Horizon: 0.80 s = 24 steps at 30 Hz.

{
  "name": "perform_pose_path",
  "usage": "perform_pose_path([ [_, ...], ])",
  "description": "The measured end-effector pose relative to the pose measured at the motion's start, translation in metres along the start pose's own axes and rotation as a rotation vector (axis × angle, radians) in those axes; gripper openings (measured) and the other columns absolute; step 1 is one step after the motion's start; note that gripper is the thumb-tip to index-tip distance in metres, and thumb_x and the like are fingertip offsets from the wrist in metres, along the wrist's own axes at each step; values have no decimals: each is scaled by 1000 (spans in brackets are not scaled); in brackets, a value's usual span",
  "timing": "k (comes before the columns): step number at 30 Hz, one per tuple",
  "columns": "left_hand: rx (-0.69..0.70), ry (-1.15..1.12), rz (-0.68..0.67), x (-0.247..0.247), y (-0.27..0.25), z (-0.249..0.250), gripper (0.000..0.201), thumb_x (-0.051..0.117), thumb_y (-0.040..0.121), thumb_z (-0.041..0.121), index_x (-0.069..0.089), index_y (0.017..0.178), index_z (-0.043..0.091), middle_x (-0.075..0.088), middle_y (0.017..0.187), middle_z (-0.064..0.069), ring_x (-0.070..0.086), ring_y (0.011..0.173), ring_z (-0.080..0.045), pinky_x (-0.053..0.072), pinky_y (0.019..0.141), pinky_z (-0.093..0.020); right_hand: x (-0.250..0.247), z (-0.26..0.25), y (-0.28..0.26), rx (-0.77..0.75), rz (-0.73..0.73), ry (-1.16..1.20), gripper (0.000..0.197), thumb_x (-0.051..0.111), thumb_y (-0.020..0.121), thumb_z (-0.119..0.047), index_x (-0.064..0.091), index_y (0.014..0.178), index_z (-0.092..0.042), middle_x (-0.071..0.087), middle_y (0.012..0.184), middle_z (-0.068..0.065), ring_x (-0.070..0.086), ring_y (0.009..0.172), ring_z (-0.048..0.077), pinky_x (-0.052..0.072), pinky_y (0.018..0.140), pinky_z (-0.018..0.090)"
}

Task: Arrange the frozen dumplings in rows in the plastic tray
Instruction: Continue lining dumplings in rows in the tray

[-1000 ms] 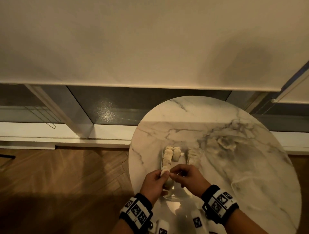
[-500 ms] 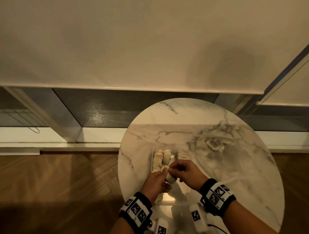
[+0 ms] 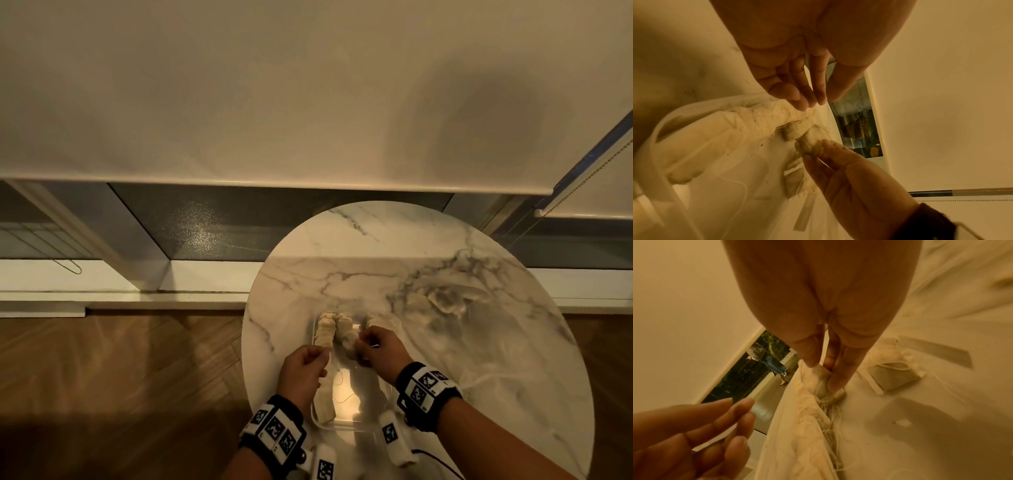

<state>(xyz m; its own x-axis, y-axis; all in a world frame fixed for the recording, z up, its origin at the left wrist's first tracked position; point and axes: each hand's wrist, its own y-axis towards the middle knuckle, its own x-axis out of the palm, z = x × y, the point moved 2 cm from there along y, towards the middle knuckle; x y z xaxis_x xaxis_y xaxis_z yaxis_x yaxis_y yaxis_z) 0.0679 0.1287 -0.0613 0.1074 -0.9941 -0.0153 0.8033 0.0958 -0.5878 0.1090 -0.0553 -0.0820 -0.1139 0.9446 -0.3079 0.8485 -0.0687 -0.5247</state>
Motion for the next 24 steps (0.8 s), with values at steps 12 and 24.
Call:
perform_pose_path([
  [12, 72, 188, 68, -16, 8, -20, 23, 71, 86, 10, 65, 99, 27, 64, 104, 4, 61, 94, -12, 49, 75, -20, 23, 0, 24, 139, 166, -77, 8, 73, 83, -34, 67, 84, -28, 70, 85, 1, 68, 81, 23, 60, 79, 42],
  [24, 68, 214, 55, -17, 9, -32, 27, 72, 84, 9, 66, 97, 31, 62, 110, 3, 63, 92, -12, 52, 80, -22, 32, -6, 30, 162, 296, -159, 13, 65, 89, -21, 62, 78, -28, 69, 87, 4, 65, 81, 23, 57, 81, 36],
])
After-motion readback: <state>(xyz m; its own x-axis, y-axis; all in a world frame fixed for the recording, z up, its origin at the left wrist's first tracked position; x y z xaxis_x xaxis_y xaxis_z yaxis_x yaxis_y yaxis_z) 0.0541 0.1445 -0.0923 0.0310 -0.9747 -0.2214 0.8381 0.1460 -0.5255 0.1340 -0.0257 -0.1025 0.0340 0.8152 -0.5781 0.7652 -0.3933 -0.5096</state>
